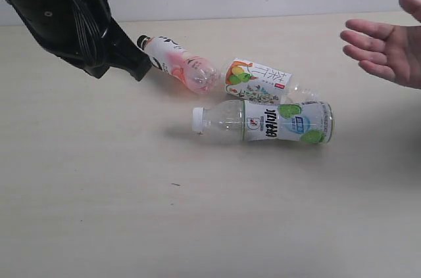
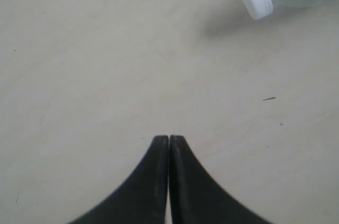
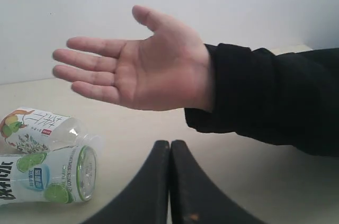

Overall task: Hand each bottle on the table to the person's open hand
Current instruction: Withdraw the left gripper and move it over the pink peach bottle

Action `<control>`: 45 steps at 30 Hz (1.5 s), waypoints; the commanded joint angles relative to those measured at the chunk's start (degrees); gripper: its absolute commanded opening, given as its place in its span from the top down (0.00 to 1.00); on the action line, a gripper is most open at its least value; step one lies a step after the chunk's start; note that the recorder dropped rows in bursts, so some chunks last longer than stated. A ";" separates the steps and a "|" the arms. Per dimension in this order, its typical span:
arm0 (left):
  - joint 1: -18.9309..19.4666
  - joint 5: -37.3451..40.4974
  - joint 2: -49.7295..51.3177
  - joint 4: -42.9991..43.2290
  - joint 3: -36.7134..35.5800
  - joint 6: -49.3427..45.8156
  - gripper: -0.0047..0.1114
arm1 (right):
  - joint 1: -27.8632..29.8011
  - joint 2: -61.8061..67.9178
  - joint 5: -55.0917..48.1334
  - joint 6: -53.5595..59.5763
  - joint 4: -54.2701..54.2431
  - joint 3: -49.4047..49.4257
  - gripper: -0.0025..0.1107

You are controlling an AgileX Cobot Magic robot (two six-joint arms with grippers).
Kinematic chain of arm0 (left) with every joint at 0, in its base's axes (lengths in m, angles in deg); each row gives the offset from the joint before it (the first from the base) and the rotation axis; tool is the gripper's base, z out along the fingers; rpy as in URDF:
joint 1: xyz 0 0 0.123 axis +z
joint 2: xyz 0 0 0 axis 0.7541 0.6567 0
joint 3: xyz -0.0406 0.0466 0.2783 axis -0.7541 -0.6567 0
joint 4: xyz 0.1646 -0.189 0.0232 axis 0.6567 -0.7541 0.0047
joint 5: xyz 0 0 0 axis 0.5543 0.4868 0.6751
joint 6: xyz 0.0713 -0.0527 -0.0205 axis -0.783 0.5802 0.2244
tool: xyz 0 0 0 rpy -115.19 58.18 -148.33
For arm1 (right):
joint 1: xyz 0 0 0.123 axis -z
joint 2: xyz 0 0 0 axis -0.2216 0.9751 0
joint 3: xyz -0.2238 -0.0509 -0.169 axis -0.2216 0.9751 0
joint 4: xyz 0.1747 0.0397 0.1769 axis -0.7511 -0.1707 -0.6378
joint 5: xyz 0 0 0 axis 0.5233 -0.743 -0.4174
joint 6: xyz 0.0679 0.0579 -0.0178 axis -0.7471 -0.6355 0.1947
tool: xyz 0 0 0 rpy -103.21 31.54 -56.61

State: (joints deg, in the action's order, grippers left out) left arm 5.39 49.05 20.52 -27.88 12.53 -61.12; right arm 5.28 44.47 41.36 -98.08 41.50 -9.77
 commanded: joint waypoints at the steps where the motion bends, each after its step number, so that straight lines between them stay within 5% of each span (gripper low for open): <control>1: 0.28 -1.36 -0.43 -0.06 -0.38 -0.05 0.94 | -0.11 -0.32 0.48 -0.03 0.23 0.25 0.98; 11: 0.28 -3.69 2.43 -0.06 -0.38 -0.20 0.94 | -0.11 -0.32 0.48 -0.03 0.23 0.25 0.98; 17: 1.35 -9.50 5.80 0.06 -0.27 -12.89 0.94 | -0.11 -0.32 0.48 -0.03 0.23 0.25 0.98; 29: 17.76 -17.71 16.78 -0.97 9.72 -31.60 0.96 | -0.11 -0.32 0.48 -0.03 0.23 0.25 0.98; 32: 20.96 -19.21 20.53 -1.83 14.91 -41.58 0.96 | -0.11 -0.32 0.48 -0.03 0.23 0.25 0.98; 40: 21.07 -31.41 26.57 -4.19 18.45 -93.60 0.96 | -0.11 -0.32 0.48 -0.03 0.23 0.25 0.98; 45: 19.43 -35.87 28.95 -8.73 18.45 -104.59 0.96 | -0.11 -0.32 0.48 -0.03 0.23 0.25 0.98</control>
State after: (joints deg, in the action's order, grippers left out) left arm 25.73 15.75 48.45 -33.40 30.78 -160.22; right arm 5.28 44.47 41.36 -98.08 41.50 -9.77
